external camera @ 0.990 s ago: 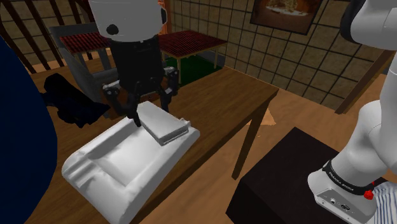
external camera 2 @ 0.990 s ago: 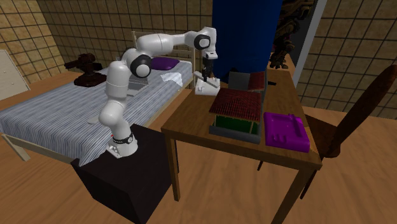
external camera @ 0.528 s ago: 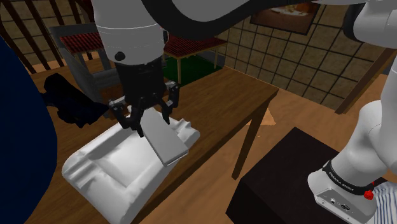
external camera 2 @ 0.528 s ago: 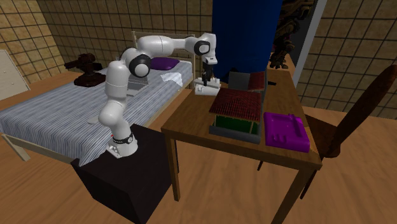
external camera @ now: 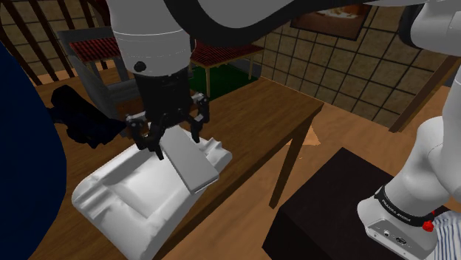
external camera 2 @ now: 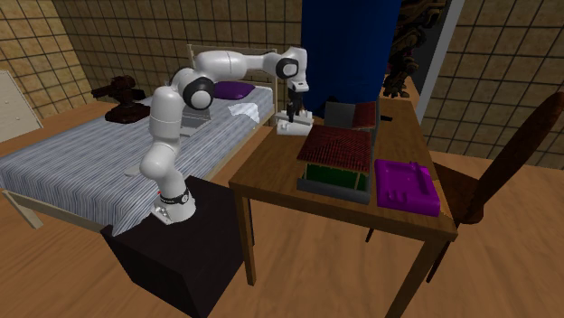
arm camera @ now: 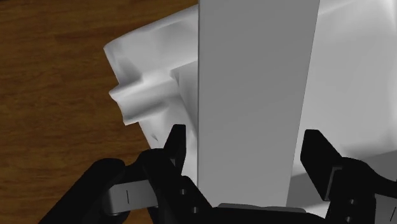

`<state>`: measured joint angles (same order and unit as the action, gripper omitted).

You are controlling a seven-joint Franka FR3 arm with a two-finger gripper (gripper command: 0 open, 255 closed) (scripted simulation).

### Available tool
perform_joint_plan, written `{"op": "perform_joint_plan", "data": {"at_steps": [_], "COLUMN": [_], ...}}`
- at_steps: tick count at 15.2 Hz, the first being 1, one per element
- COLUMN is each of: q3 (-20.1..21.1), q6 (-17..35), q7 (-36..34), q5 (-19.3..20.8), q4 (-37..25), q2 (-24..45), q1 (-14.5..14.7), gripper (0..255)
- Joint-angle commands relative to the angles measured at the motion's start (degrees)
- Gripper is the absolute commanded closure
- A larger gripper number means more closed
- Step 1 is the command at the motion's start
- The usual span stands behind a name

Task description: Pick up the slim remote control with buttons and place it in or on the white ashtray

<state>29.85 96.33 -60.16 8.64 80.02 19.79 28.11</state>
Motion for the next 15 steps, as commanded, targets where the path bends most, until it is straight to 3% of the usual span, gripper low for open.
{"op": "perform_joint_plan", "data": {"at_steps": [1, 5, 9, 15], "q3": [-0.05, -0.05, 0.03, 0.02], "q6": [-0.04, 0.05, -8.27, -8.27], "q7": [-0.03, 0.0, -0.09, -0.09], "q5": [0.05, 0.0, 0.88, 0.87], "q4": [0.02, 0.2, -9.99, -9.99], "q2": [0.18, 0.07, 2.04, 2.04], "q1": [0.01, -0.05, 1.55, 1.56], "gripper": [0, 0, 0, 0]}}
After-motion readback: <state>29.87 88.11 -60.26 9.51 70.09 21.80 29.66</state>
